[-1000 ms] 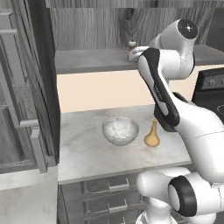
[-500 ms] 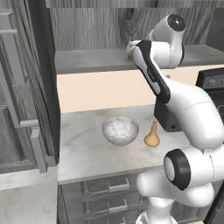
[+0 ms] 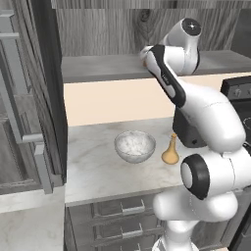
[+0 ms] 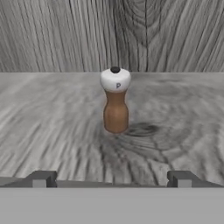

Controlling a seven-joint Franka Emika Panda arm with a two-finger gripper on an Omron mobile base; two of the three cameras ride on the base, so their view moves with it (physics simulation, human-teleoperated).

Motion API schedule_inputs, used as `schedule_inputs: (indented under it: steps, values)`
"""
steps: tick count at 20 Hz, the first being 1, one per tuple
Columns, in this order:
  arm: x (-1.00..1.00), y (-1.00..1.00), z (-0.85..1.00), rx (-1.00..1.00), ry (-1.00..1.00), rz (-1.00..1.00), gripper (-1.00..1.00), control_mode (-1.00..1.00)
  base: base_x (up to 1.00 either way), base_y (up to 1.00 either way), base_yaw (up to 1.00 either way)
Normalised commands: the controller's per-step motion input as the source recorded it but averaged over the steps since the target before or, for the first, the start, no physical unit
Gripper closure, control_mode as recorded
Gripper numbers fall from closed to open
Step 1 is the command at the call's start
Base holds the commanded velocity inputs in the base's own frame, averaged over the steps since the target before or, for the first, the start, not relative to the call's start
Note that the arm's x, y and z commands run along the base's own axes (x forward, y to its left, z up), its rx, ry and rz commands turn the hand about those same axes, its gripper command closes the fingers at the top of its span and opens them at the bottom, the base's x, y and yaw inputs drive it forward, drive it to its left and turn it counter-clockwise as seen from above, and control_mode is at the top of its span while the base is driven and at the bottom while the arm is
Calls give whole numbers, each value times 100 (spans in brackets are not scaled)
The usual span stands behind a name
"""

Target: Retrieve the bottle and the shaker from the cabinet and place them next to the mixing bowl on the counter. Then add garlic from the fridge to the mixing bowl.

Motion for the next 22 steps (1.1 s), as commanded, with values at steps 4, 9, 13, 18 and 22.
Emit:
schedule_inputs:
  steps: [4, 9, 13, 18, 22]
  values:
    - [31, 8, -21, 0, 0, 0, -100, -100, 0, 0, 0]
    - [39, 0, -2, 0, 0, -1, -100, -100, 0, 0, 0]
    - [37, 0, 0, 0, 0, -4, -100, -100, 0, 0, 0]
    - [24, 0, 0, 0, 0, -4, -100, -100, 0, 0, 0]
    - [17, 0, -6, 0, 0, -5, -100, -100, 0, 0, 0]
